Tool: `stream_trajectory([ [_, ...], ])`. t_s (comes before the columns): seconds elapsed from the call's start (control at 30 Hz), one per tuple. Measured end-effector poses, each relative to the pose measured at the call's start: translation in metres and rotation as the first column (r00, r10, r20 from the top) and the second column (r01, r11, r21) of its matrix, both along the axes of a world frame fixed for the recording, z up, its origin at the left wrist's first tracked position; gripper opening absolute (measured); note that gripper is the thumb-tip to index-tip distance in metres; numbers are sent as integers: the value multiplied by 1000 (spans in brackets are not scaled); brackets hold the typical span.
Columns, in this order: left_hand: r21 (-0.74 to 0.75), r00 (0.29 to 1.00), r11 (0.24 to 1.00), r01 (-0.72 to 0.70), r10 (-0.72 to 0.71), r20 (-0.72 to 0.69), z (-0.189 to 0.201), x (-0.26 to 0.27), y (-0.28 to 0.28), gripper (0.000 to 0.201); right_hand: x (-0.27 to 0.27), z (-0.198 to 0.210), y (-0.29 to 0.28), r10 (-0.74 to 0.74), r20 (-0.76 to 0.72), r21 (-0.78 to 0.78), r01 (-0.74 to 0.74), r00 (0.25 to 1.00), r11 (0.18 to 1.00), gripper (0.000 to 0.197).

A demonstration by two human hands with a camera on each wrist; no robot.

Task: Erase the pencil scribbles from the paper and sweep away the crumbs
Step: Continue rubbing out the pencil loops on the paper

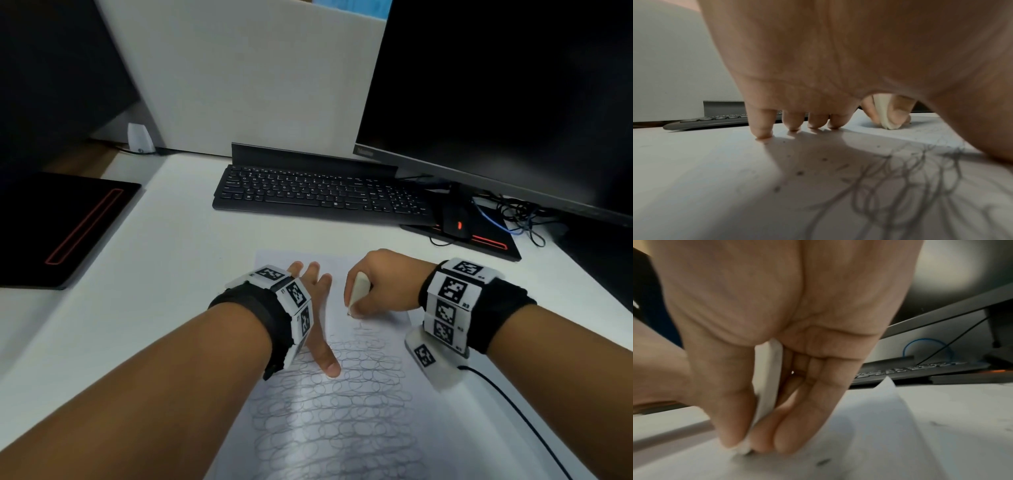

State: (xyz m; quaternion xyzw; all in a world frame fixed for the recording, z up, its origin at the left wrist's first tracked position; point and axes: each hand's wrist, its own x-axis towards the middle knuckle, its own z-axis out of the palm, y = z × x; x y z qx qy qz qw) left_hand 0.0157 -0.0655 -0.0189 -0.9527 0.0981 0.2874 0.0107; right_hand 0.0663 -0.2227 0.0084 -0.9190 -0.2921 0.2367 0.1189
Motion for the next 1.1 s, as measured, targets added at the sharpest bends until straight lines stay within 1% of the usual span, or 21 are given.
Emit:
stream_trajectory([
  [0.03,2,1000,1000,-1,1,-4,1,0,0,141,-2,0,0,-2,-14,10,2,1000,1000,10],
  [0.13,-4,1000,1000,-1,1,-2,3,-1,0,140,-13,-1,2,86,-119,-9,-88,989,996,10],
  [0.17,-7,1000,1000,0,0,1,4,-1,0,140,-12,-1,0,86,-107,-19,-88,991,996,10],
  [0.27,-17,1000,1000,-1,1,4,1,-1,0,140,2,2,-4,-10,6,-9,10,1000,1000,10],
  [0.3,-20,1000,1000,-6,6,-2,1,-1,1,141,3,2,-5,-23,6,-1,23,1000,1000,9],
  [0.43,-13,1000,1000,-3,3,-17,2,0,1,142,-11,-1,-4,82,-147,-28,-87,986,996,9],
  [0.47,-15,1000,1000,-1,1,-15,2,0,1,142,-9,0,-5,74,-141,-30,-79,987,996,10],
  [0.57,-16,1000,1000,-1,0,-2,2,-1,1,141,2,3,-8,-10,-15,-18,10,1000,1000,10],
  [0.6,-16,1000,1000,-2,2,-3,2,-1,1,140,2,3,-8,-21,-9,-13,21,1000,1000,9],
  [0.73,-9,1000,1000,5,-5,-9,3,0,0,141,-10,1,-4,66,-135,-55,-74,989,996,10],
  [0.77,-9,1000,1000,7,-7,-7,3,0,1,141,-8,1,-5,58,-114,-63,-66,992,996,10],
  [0.87,-11,1000,1000,5,-6,-10,2,0,2,141,9,1,-11,-61,21,-45,62,998,997,10],
  [0.93,-14,1000,1000,3,-4,-15,2,0,3,141,15,0,-10,-94,18,-45,95,995,994,9],
  [1.1,16,1000,1000,12,-12,-1,3,2,-2,140,14,-2,-9,-105,1,-33,105,994,994,10],
])
